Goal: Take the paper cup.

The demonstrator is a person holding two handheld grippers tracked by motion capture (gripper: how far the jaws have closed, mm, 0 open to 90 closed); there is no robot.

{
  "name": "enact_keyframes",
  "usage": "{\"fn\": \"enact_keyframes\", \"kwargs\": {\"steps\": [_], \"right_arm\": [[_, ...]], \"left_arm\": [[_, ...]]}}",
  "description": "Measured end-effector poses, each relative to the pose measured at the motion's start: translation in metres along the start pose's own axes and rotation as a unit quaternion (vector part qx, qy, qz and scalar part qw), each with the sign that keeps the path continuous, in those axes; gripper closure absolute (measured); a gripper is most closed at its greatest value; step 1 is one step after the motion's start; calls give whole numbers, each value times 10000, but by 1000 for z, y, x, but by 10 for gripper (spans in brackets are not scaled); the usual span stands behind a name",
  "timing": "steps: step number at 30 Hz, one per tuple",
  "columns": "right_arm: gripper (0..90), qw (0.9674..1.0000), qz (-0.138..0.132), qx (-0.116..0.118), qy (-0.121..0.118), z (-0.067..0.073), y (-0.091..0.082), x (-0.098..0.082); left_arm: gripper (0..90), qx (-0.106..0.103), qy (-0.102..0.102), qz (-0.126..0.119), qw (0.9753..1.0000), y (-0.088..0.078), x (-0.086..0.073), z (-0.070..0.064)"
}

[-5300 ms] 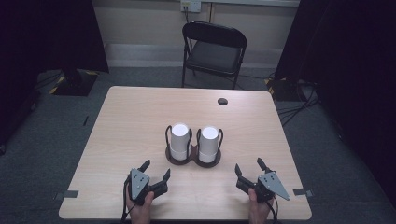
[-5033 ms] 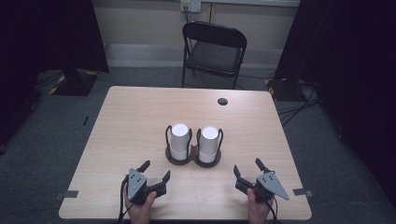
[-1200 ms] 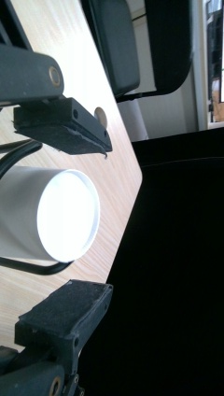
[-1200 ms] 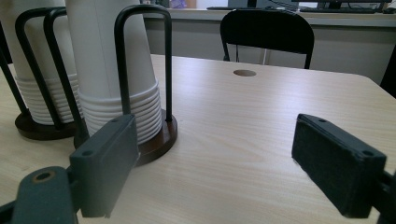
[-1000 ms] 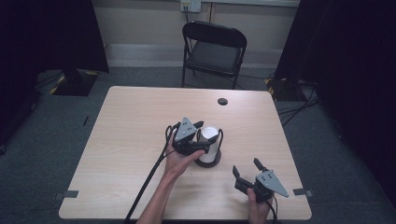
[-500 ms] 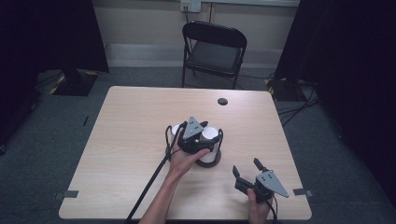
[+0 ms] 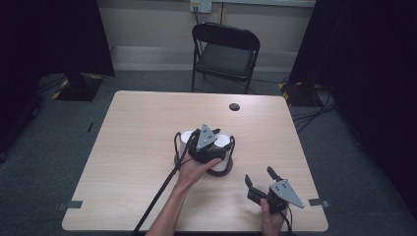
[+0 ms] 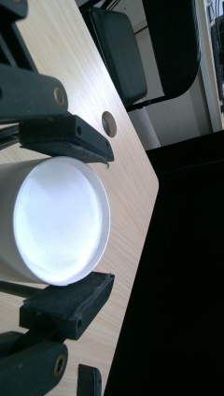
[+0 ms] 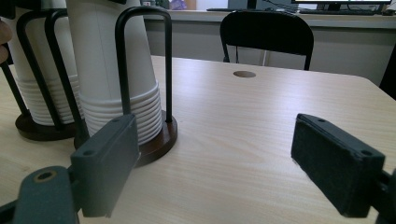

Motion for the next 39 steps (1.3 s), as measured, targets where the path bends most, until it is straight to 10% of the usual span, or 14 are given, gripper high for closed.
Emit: {"fn": "enact_keyframes", "kwargs": {"steps": [39], "right_arm": [[147,10000,-16,-1,7,0,0,0]], "left_arm": [[363,-39,-396,-588,9975,-24,17,8]]}}
Point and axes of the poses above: each handheld gripper's, and its own axes: y roughly forward along the jaws, x roughly out of its top, z roughly to its left, the point moved 4 cm from there along y, roughly forward along the jaws, and after that the axes turned 10 degrees about z, right-handed, at the moved point
